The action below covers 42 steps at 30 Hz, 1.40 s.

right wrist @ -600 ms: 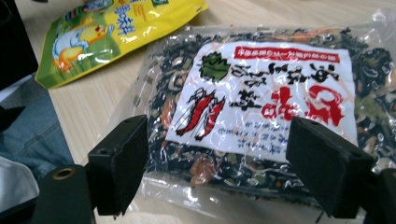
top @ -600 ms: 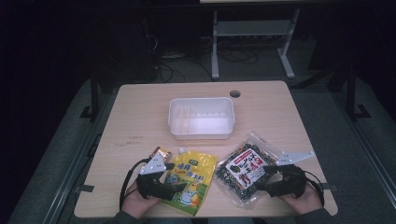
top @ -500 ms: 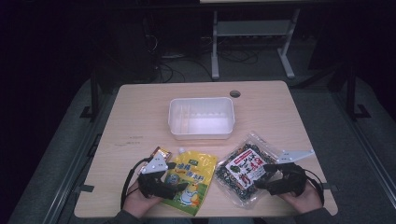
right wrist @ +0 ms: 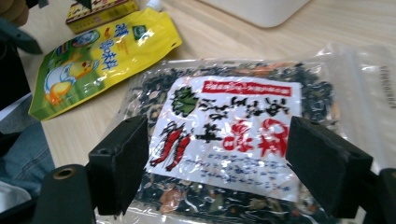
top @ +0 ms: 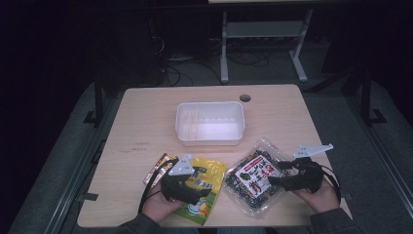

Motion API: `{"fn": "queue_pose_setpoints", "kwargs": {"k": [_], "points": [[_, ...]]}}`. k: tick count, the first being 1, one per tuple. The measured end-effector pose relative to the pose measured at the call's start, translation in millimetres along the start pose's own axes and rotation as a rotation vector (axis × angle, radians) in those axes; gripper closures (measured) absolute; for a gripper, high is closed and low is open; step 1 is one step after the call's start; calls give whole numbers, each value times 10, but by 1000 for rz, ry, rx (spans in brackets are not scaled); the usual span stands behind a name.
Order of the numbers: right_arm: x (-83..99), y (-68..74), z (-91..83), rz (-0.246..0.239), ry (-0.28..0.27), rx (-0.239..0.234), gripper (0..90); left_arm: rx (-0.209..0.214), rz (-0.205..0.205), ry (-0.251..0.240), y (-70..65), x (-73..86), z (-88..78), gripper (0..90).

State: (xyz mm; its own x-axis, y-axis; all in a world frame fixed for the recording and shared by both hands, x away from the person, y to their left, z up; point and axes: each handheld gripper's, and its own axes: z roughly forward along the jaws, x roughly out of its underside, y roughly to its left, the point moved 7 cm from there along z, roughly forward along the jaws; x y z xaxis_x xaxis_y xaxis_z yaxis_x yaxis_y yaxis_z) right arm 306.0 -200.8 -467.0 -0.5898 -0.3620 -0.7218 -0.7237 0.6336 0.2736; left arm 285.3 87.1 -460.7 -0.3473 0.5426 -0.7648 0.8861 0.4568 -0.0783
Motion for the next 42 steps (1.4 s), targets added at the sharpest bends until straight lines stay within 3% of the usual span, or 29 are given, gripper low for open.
{"fn": "queue_pose_setpoints", "kwargs": {"k": [4, 15, 21, 33, 39, 42], "points": [[-61, -109, -70, 24, 0, 21, 211, 15, 22, 9, -47, -116, 76, 197], [-158, -316, -190, 90, -19, 59, 248, 65, 18, 59, -124, -309, 363, 222], [-154, -418, -201, 115, 8, 100, 267, 66, 12, 84, -112, -391, 512, 231], [35, -664, -269, 179, 76, 197, 308, 64, 29, 151, -159, -479, 842, 299], [144, -771, -333, 207, 92, 232, 325, 65, 31, 165, -163, -485, 902, 302], [227, -835, -367, 247, 108, 248, 333, 68, 33, 167, -174, -485, 920, 301]]}}
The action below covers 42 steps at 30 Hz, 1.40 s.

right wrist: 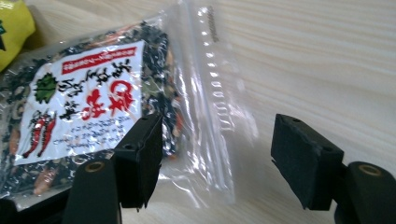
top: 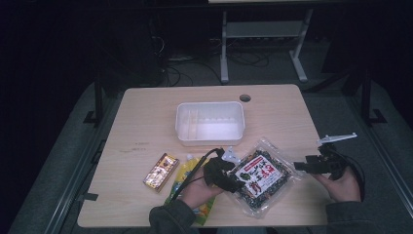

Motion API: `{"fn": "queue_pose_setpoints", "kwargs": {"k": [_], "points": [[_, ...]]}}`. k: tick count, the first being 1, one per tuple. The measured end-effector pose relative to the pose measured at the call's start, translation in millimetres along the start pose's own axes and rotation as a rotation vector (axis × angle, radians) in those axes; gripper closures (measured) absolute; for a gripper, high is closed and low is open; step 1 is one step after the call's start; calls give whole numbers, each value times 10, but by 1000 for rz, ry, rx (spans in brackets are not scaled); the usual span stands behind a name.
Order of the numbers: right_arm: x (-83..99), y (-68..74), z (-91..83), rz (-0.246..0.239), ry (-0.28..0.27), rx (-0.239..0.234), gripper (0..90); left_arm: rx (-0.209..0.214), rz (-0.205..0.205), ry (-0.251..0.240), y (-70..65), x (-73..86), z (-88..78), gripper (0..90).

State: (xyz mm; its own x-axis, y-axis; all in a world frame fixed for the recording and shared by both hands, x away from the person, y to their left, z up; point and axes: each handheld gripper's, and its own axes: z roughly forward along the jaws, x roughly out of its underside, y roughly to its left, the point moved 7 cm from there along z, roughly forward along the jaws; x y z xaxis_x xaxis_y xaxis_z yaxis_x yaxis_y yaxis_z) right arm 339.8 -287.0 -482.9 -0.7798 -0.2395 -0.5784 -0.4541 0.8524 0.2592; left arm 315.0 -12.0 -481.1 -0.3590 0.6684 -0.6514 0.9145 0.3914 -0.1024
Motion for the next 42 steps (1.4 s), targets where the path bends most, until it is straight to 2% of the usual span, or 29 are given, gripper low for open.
{"fn": "queue_pose_setpoints", "kwargs": {"k": [12, 15, 19, 26, 28, 29, 32, 35, 38, 39, 42], "points": [[119, -129, 11, 52, 23, 5, 354, 3, 1, -1, -23, -18, 2, 289], [148, -156, 18, 76, 26, -7, 366, 3, 4, 1, -30, -20, 4, 285], [201, -192, 58, 118, 44, -45, 410, 2, 3, 1, -30, -19, 1, 279], [235, -189, 80, 153, 52, -92, 463, 1, 1, 6, -28, -16, 1, 279], [246, -187, 109, 179, 48, -132, 513, 3, 2, 10, -32, -15, 6, 278], [246, -187, 109, 179, 48, -132, 513, 3, 0, 8, -35, -16, 9, 278], [260, -178, 135, 194, 52, -167, 590, 3, -2, 6, -27, -20, 10, 278], [272, -189, 152, 196, 59, -154, 696, 5, -7, 5, -19, -26, 18, 277], [271, -185, 141, 201, 51, -171, 796, 8, -9, 7, -9, -27, 25, 274], [258, -184, 120, 202, 30, -185, 848, 7, -10, 8, -6, -27, 26, 272], [244, -180, 80, 203, 7, -200, 875, 6, -10, 10, 15, -24, 27, 270]]}}
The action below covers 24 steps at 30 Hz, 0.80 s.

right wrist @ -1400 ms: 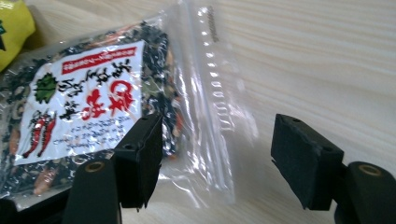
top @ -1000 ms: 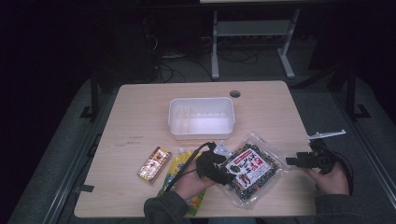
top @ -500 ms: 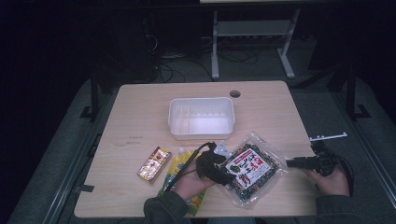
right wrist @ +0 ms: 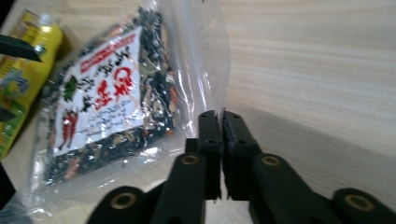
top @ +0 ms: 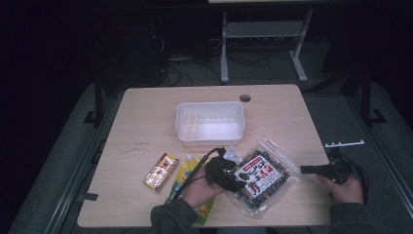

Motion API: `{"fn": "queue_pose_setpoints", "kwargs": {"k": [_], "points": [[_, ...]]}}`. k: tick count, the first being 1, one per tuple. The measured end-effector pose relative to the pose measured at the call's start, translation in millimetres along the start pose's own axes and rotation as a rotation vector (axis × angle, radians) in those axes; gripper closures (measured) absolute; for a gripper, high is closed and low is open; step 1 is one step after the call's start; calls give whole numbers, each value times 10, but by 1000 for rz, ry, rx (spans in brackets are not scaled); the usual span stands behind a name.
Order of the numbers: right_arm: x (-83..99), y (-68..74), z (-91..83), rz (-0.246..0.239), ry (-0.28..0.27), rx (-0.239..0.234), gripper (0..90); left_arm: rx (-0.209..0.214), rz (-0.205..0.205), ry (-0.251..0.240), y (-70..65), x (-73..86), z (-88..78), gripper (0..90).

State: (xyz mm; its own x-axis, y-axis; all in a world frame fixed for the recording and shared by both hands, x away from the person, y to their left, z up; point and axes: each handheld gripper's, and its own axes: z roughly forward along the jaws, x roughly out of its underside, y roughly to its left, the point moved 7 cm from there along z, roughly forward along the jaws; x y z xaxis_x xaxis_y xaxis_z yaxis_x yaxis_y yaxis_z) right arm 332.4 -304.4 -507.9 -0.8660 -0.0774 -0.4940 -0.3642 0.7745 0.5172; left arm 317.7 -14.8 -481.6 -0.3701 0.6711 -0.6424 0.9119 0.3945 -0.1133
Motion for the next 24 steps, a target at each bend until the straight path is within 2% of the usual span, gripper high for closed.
{"fn": "queue_pose_setpoints", "kwargs": {"k": [3, 7, 10, 14, 18, 19, 21, 22, 24], "points": [[-12, 16, -35, -11, -12, -7, 886, 4, -7, -5, 19, -4, -3, 268], [-55, 85, -152, -63, -40, 17, 891, 3, -18, -11, 59, -9, -10, 259], [-109, 171, -298, -100, -84, 16, 891, 4, -29, -11, 99, -12, -9, 245], [-158, 323, -476, -169, -105, 32, 891, 18, -57, -20, 160, -24, 29, 220], [-192, 422, -553, -201, -116, 33, 891, 36, -80, -21, 192, -42, 63, 212], [-227, 495, -603, -224, -120, 32, 891, 41, -87, -21, 203, -50, 74, 206], [-249, 530, -626, -238, -124, 33, 891, 62, -100, -22, 215, -65, 97, 204], [-308, 608, -690, -266, -138, 33, 892, 73, -104, -19, 225, -70, 109, 204], [-330, 635, -714, -274, -146, 29, 892, 70, -102, -11, 233, -74, 128, 203]]}}
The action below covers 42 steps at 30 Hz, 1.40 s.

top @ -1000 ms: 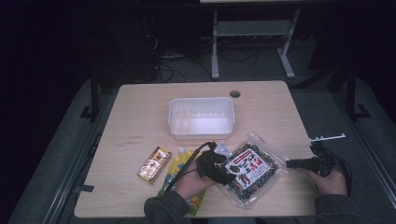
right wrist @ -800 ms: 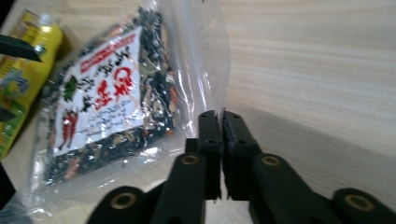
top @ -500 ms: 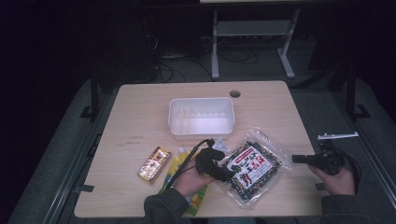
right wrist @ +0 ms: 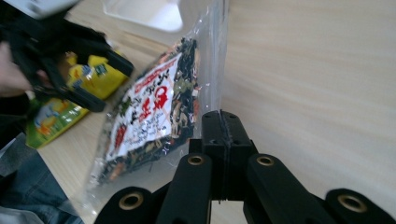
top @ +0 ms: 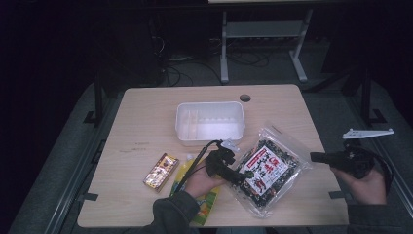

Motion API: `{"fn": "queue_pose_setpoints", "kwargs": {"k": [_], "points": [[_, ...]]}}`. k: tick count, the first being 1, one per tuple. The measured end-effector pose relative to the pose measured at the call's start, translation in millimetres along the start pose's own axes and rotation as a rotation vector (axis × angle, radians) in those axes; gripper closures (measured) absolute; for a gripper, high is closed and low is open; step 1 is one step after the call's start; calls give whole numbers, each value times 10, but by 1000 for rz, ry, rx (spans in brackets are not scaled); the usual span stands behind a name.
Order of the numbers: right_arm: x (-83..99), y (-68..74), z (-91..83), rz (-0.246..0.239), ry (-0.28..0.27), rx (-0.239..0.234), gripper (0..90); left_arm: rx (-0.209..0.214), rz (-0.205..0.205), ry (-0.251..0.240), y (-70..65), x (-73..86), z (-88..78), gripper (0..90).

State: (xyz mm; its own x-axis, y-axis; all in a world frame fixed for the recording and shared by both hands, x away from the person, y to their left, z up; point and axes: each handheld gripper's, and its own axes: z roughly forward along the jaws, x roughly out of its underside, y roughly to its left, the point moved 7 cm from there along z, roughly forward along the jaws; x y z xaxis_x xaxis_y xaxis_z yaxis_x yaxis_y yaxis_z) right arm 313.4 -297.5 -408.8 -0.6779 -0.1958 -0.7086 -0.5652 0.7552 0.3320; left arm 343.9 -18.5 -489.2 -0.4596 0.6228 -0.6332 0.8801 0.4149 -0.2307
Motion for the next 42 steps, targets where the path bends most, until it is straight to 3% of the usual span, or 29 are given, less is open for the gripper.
{"fn": "queue_pose_setpoints", "kwargs": {"k": [4, 6, 12, 14, 15, 20, 28, 32, 35, 37, 38, 39, 42], "points": [[-165, 108, -85, -36, -35, -32, 892, 54, -31, -20, 16, -21, 18, 203], [-242, 154, -97, -53, -42, -39, 892, 59, -53, -23, 48, -19, 34, 202], [-442, 239, -62, -89, -49, -65, 893, 120, -72, -25, 61, -29, 67, 234], [-512, 240, -32, -89, -57, -71, 894, 149, -94, -34, 89, -29, 55, 316], [-512, 240, -32, -89, -57, -71, 894, 168, -96, -40, 105, -28, 38, 316], [-589, 201, -28, -68, -93, -93, 894, 226, -119, -81, 138, -12, -58, 557], [-638, 144, -40, -63, -109, -65, 893, 197, -73, -120, 61, -29, -133, 715], [-637, 82, -34, -50, -111, -64, 878, 178, -26, -123, 33, -29, -154, 730], [-632, 41, 2, -41, -106, -67, 800, 164, -17, -120, 24, -24, -155, 733], [-619, 4, 40, -33, -104, -70, 667, 160, -6, -124, 15, -29, -162, 734], [-599, -56, 86, -8, -119, -48, 543, 156, -4, -127, 11, -32, -164, 733], [-599, -56, 86, -8, -119, -48, 543, 152, -1, -127, 13, -32, -162, 733], [-521, -130, 203, 38, -119, -42, 404, 139, -5, -118, 17, -16, -146, 731]]}}
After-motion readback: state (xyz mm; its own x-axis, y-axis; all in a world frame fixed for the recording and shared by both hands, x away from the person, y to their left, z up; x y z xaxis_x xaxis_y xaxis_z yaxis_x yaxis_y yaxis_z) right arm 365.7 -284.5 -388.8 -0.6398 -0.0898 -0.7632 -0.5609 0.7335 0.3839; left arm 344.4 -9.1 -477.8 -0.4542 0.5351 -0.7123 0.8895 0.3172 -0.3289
